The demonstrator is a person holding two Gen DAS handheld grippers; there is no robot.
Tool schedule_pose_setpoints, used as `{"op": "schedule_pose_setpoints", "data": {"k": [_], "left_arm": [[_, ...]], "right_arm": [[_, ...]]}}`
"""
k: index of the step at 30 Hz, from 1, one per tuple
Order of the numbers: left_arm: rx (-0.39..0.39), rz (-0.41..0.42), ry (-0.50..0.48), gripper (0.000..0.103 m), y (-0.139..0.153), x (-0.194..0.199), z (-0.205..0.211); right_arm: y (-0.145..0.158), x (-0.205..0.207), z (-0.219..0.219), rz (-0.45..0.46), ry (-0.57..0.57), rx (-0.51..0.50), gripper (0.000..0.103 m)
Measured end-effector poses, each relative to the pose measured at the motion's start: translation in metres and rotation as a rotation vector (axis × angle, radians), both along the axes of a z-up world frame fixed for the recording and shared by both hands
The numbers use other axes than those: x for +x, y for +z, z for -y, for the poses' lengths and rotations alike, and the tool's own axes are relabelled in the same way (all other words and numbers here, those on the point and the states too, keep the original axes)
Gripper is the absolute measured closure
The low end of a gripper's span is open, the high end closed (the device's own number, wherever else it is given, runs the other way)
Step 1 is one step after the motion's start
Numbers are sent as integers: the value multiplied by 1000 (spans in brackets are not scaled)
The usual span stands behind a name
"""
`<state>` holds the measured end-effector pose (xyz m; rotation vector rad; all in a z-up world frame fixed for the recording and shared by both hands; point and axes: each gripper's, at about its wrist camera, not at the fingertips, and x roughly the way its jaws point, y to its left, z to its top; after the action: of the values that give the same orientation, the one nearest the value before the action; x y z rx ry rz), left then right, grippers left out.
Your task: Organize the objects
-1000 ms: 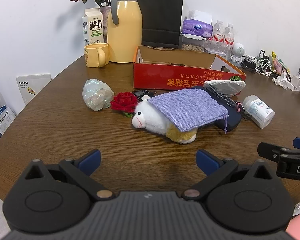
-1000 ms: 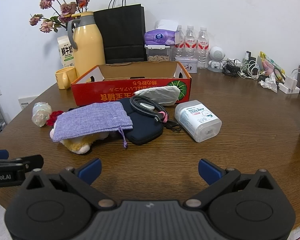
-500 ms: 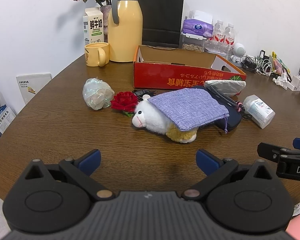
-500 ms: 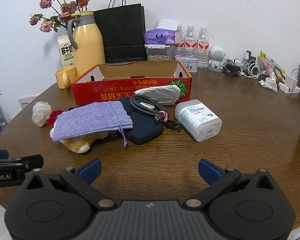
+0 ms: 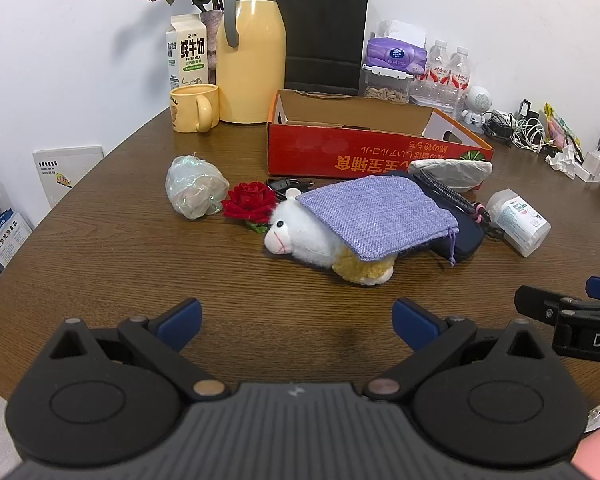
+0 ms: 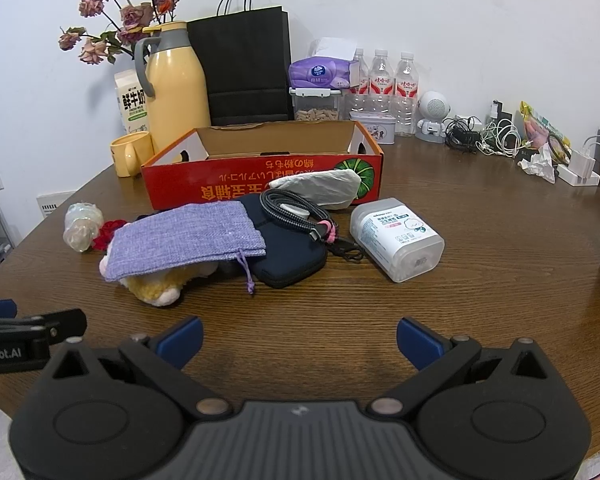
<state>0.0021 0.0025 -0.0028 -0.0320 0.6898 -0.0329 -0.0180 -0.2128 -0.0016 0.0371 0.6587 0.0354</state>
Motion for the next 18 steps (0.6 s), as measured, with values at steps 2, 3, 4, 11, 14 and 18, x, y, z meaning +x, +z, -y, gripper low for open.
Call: {"op": "schedule_pose_setpoints", "data": {"k": [2, 3, 4, 11, 14, 18], "left_arm": [[0, 0, 0, 0, 0, 0, 0], [0, 0, -1, 0, 0, 0, 0], [1, 0, -1, 0, 0, 0, 0], [0, 0, -2, 0, 0, 0, 0], [1, 0, -1, 0, 0, 0, 0], [1, 2, -1, 0, -2, -1, -2]], "right_arm": [[0, 0, 0, 0, 0, 0, 0], [0, 0, 0, -1, 0, 0, 0], [0, 0, 0, 0, 0, 0, 0], [-3, 0, -2, -1, -1, -3, 0], [-5, 0, -2, -1, -1, -3, 0], [-4, 0, -2, -1, 0, -2, 0]]}}
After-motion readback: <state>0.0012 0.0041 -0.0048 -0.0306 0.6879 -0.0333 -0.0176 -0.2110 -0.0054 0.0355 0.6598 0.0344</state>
